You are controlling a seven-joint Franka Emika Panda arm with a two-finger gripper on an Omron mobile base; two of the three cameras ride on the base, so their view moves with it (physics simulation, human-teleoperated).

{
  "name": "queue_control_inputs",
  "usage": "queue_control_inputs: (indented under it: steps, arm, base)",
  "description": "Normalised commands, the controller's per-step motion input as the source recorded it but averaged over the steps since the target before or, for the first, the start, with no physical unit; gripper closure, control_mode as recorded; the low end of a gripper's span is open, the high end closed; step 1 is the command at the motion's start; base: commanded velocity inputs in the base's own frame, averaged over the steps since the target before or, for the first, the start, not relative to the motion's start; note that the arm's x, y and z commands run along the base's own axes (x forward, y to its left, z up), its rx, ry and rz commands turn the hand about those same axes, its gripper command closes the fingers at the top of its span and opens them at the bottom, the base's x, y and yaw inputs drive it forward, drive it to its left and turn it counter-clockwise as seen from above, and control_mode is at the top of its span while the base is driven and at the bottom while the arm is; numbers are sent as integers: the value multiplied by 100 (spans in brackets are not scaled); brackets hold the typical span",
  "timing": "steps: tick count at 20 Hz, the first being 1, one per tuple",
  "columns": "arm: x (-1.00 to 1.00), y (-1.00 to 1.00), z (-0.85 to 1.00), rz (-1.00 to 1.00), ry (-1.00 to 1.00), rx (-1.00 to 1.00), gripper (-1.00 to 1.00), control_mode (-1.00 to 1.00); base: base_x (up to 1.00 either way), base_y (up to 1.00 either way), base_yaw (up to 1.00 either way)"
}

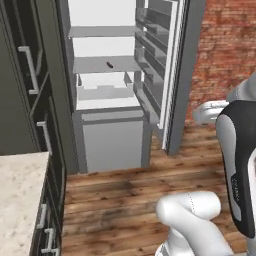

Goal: Retrieve the sausage and cheese from the fridge and place them on the cutting board on the counter.

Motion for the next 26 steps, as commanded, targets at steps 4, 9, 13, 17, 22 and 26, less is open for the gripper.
queue_control_inputs:
  steps: [4, 9, 13, 17, 22, 26]
  arm:
    - [0, 0, 0, 0, 0, 0, -100, 100]
    - [0, 0, 0, 0, 0, 0, -100, 100]
    - [0, 0, 0, 0, 0, 0, -100, 100]
    - [0, 0, 0, 0, 0, 0, -100, 100]
    - [0, 0, 0, 0, 0, 0, -100, 100]
    - [0, 0, 0, 0, 0, 0, -100, 100]
  base:
    - [82, 69, -54]
    - [75, 100, -23]
    - [88, 41, -3]
    - [100, -3, 0]
    - [100, 2, 3]
    - [91, 2, 3]
